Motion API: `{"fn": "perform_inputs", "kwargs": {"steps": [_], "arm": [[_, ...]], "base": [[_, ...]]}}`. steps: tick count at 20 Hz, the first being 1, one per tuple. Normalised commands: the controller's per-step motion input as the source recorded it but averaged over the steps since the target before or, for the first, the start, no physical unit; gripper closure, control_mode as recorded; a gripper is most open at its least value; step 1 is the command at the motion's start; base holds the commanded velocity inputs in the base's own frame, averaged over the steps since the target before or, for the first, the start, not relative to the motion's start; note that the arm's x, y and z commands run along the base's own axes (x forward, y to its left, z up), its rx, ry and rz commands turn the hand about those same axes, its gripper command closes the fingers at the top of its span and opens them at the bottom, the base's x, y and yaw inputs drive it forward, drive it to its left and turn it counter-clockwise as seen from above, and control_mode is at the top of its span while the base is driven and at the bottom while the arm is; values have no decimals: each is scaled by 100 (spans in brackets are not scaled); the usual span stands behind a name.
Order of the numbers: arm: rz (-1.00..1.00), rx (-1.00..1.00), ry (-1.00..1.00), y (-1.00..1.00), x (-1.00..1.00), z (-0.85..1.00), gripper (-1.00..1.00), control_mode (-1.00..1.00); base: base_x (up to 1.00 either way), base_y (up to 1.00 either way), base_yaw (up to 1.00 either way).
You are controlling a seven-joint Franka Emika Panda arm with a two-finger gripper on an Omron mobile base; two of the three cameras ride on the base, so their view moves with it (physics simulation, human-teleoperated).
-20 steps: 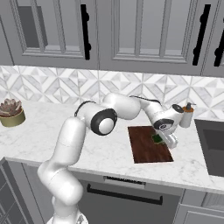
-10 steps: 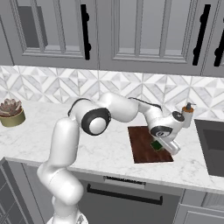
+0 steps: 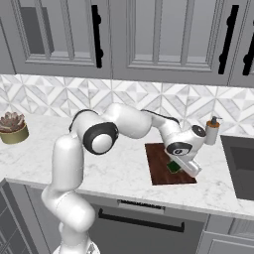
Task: Pick up the sponge from the counter and clean the cutting board by briefly scrubbing or pressing down on the cutting board. Once finished, release the sponge.
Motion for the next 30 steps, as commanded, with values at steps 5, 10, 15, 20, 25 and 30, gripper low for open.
{"fn": "perform_inputs", "kwargs": {"steps": [5,10,15,20,25,30], "arm": [[28,-2,-9,0,-78,-1,100,-100],[21,0,-3,19,-14,-16,100,-100],[16,0,-2,36,12,-26,100,-100],[13,0,-9,19,0,-14,100,-100],[12,-1,-14,4,0,-1,100,-100],[4,0,-11,0,26,0,100,-100]], "base": [[0,0,0],[0,0,0],[0,0,0],[0,0,0],[0,0,0],[0,0,0]]}}
